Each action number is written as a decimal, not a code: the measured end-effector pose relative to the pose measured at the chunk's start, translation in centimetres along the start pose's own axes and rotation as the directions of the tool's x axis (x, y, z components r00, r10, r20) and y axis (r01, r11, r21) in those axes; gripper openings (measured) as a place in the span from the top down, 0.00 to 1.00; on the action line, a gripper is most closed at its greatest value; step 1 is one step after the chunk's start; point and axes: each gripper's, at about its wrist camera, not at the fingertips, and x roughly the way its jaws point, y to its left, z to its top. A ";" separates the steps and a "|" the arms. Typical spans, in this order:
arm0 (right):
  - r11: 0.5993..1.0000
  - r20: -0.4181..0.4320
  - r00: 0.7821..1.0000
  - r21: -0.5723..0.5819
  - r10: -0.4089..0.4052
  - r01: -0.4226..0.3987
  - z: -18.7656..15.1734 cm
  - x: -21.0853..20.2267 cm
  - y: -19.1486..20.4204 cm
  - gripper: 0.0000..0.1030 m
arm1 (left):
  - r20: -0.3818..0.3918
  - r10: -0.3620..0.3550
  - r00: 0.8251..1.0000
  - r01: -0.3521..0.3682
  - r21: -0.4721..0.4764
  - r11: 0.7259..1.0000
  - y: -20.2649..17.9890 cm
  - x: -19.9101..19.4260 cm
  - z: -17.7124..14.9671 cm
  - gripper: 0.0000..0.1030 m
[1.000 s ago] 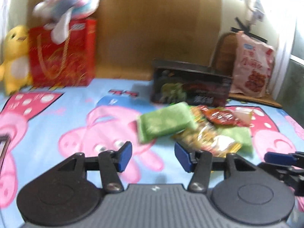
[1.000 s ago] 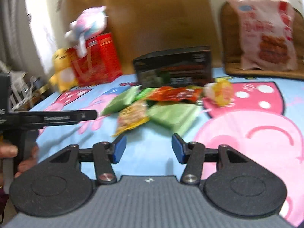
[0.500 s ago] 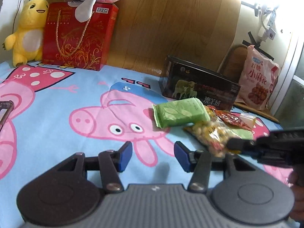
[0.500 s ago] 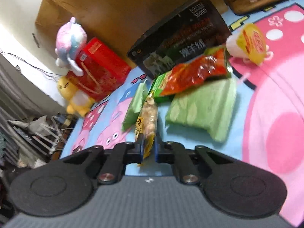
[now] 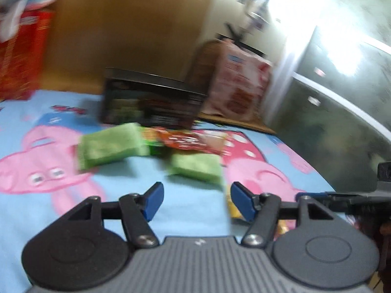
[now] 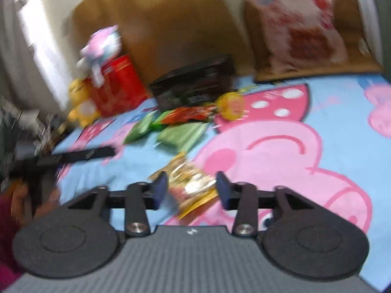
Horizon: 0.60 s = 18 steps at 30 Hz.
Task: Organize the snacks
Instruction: 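Grasp the clear peanut bag with the right tool and lift it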
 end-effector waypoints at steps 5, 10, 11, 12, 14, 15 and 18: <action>0.957 -0.008 0.986 -0.241 -0.166 0.159 -3.2 2.1 3.3 0.41 | -0.117 -0.035 0.992 0.043 0.070 0.997 -3.0 3.9 0.4 0.36; 0.949 0.015 0.981 -0.251 -0.195 0.192 -3.8 3.1 2.6 0.77 | -0.222 -0.121 0.968 0.129 0.022 0.991 -3.8 7.4 -0.6 0.62; 0.951 0.009 0.983 -0.251 -0.183 0.179 -3.5 3.3 2.5 0.82 | -0.223 -0.123 0.967 0.132 0.027 0.991 -3.9 7.5 -0.7 0.64; 0.955 0.007 0.984 -0.241 -0.177 0.174 -3.2 3.5 2.4 0.84 | -0.224 -0.125 0.966 0.133 0.021 0.991 -3.8 7.3 -0.8 0.67; 0.950 0.028 0.985 -0.260 -0.171 0.172 -2.9 3.7 2.7 0.85 | -0.215 -0.141 0.967 0.140 -0.020 0.990 -3.2 6.6 -0.5 0.70; 0.948 0.043 0.986 -0.269 -0.164 0.169 -2.7 3.5 3.0 0.85 | -0.200 -0.150 0.968 0.147 -0.027 0.989 -3.0 6.2 -0.3 0.71; 0.944 0.095 0.987 -0.291 -0.130 0.152 -1.2 3.5 3.9 0.85 | -0.135 -0.150 0.979 0.149 -0.014 0.989 -2.4 4.4 1.4 0.71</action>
